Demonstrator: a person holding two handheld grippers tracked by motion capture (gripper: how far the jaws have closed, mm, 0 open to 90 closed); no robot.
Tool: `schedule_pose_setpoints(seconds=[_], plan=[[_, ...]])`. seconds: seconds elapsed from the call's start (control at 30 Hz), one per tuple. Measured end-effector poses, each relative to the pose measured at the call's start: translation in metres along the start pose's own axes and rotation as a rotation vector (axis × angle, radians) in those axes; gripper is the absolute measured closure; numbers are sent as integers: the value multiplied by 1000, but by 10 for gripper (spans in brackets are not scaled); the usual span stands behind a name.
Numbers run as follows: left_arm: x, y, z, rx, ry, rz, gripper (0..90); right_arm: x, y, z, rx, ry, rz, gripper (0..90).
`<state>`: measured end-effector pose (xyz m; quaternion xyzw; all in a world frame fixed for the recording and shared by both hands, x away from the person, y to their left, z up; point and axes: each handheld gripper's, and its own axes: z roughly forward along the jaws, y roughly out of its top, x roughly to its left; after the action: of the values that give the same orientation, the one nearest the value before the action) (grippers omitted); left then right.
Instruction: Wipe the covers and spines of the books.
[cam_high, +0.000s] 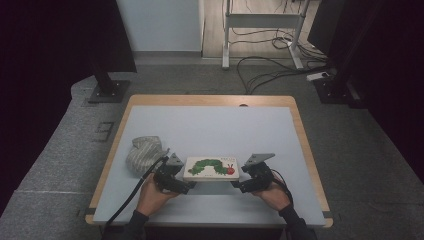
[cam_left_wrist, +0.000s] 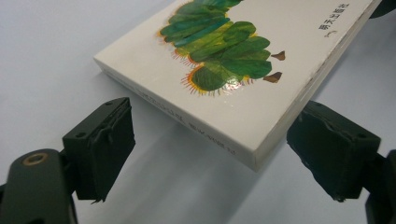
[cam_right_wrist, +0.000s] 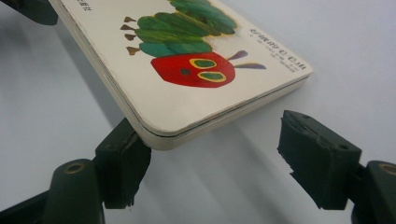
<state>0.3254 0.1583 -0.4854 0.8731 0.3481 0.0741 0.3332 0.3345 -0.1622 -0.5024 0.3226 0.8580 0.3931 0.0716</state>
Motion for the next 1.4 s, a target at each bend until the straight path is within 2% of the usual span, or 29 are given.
schedule_pose_setpoints(seconds=[0.2, 0.4, 0.57, 0.6, 0.67, 0.7, 0.73, 0.8, 0.9, 0.97, 1.1, 1.17, 1.3, 1.4], plan=[[-2, -9, 3, -7, 0, 4, 154, 3, -8, 4, 5, -1, 3, 245], [-6, -17, 9, 12, 3, 21, 154, 9, -14, 5, 16, 1, -15, 244], [-8, -20, 14, 39, 8, 42, 152, 11, -17, 8, 47, 3, -46, 237], [-9, -22, 17, 57, 15, 51, 152, 12, -18, 9, 55, 2, -61, 238], [-9, -23, 19, 66, 5, 54, 146, 14, -20, 10, 66, -13, -79, 239], [-9, -24, 19, 53, -16, 53, 143, 15, -21, 12, 74, -18, -93, 223], [-8, -24, 18, 46, -25, 50, 143, 16, -22, 12, 56, -8, -101, 231], [-9, -26, 17, 43, -26, 58, 144, 16, -23, 11, 35, 22, -79, 232], [-10, -29, 15, 52, -2, 91, 151, 18, -24, 11, 41, 9, -90, 234], [-11, -32, 15, 52, 30, 110, 188, 19, -25, 12, 36, -6, -92, 246], [-11, -35, 12, 31, 26, 125, 268, 23, -25, 13, 41, -45, -119, 267], [-12, -35, 12, 27, 11, 140, 339, 23, -24, 13, 42, -50, -117, 282], [-9, -33, 13, 19, 6, 134, 403, 21, -23, 15, 32, -54, -112, 308], [-4, -29, 16, 14, 18, 123, 422, 17, -20, 18, 20, -62, -103, 340]])
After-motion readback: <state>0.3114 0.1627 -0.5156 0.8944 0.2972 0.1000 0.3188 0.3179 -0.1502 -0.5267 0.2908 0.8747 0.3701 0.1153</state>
